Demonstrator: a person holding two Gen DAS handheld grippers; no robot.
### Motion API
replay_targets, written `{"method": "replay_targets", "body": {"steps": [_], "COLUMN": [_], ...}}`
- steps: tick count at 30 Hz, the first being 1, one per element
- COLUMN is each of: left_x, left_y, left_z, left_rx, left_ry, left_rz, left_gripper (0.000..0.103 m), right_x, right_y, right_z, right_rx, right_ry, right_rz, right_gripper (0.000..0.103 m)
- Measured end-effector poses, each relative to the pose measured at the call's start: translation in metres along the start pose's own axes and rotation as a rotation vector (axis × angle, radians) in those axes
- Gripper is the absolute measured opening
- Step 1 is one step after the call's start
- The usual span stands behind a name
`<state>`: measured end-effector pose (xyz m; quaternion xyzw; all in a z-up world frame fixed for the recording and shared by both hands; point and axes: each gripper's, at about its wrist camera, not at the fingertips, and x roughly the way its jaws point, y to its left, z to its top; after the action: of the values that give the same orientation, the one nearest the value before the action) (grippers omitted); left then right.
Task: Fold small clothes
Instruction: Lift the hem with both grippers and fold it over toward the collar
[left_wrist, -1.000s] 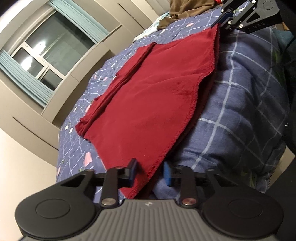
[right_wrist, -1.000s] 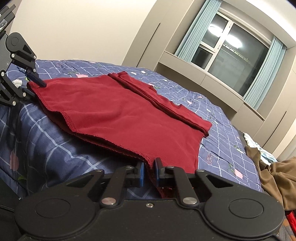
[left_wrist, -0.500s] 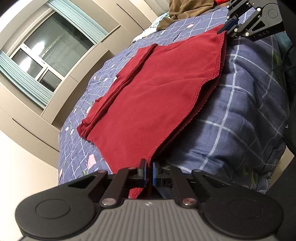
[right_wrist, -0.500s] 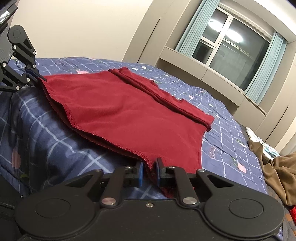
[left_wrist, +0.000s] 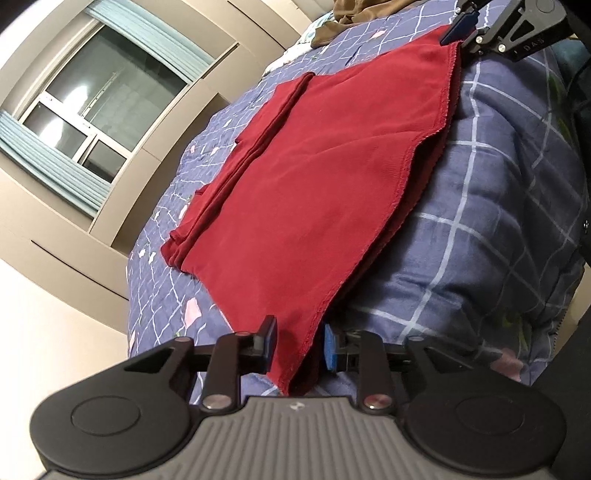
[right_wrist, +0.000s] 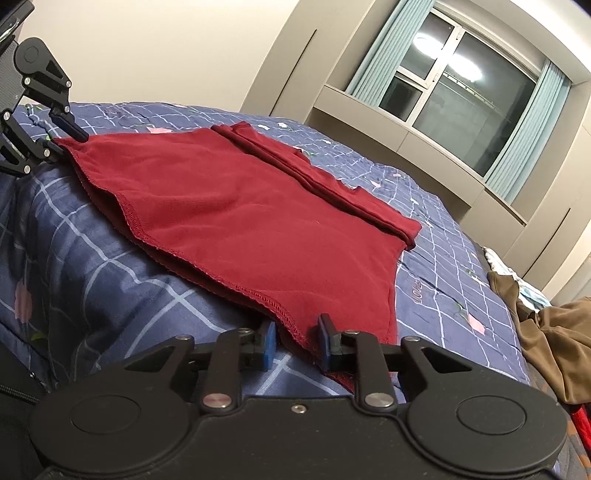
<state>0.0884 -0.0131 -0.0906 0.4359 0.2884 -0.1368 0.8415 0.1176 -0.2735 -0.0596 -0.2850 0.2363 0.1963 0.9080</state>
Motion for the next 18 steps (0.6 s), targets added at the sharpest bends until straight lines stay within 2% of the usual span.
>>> {"method": "replay_targets", "body": {"steps": [1, 2, 3, 5, 12, 18], "left_x": [-0.001, -0.001, -0.001, -0.003, -0.014, -0.014], "left_y": [0.001, 0.002, 0.003, 0.004, 0.027, 0.045], "left_z": [0.0, 0.0, 0.0, 0.001, 0.016, 0.029], "left_rx": [-0.003, -0.007, -0.011, -0.019, -0.109, -0.144], "left_ry": [0.001, 0.0, 0.002, -0.003, -0.089, -0.117], "left_rz": [-0.003, -0.008, -0.016, -0.011, 0.089, 0.122], "left_gripper": [0.027, 0.017, 0.012, 0.007, 0.005, 0.005], "right_x": [0.0, -0.001, -0.002, -0.003, -0.006, -0.006], "right_y": [0.0, -0.001, -0.002, -0.003, -0.016, -0.027], "right_z": [0.0, 0.0, 0.001, 0.004, 0.019, 0.03], "right_rx": [0.003, 0.008, 0.011, 0.013, 0.053, 0.078], "right_ry": [0.001, -0.002, -0.004, -0.007, -0.043, -0.07], "right_rz": [0.001, 0.003, 0.005, 0.003, -0.016, -0.044], "right_gripper": [0.023, 0.02, 0.019, 0.015, 0.014, 0.014]}}
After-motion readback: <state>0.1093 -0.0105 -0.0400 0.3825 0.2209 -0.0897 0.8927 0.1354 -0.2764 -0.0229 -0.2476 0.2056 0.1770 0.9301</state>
